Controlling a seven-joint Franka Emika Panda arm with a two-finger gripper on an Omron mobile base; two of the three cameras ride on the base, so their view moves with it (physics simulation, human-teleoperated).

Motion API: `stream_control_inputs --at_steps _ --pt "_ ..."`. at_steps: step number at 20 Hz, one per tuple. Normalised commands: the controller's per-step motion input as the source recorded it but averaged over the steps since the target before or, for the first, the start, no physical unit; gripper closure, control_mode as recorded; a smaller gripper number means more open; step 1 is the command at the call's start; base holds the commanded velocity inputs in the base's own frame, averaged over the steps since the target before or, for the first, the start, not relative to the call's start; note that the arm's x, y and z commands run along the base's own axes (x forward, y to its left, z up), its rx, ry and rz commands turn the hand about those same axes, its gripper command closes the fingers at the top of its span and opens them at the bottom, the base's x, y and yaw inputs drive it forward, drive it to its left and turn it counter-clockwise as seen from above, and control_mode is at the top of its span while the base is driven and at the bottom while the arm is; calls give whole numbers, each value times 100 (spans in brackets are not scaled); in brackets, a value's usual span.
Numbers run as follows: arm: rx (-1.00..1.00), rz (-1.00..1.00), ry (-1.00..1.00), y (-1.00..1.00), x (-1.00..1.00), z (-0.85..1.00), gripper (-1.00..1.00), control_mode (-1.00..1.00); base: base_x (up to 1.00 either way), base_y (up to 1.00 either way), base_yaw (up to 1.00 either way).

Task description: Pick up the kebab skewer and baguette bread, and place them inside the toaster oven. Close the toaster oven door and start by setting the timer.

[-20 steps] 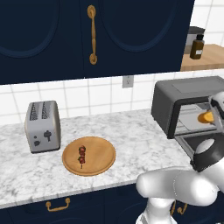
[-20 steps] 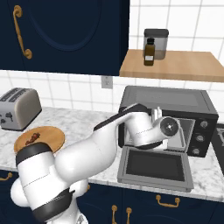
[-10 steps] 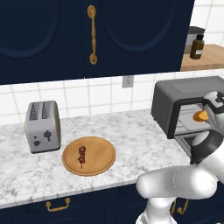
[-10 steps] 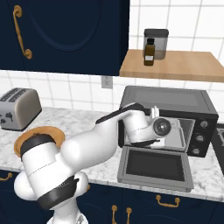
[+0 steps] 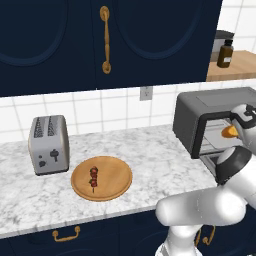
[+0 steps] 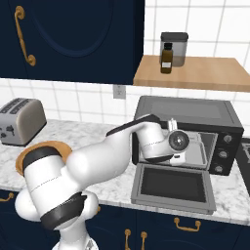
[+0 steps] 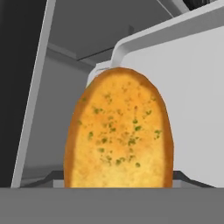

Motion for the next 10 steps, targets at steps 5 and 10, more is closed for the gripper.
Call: stream_control_inputs --at_steps 5,10 --pt "0 0 2 0 4 0 -100 -100 0 0 0" --pt "0 0 3 0 5 0 -100 -100 0 0 0"
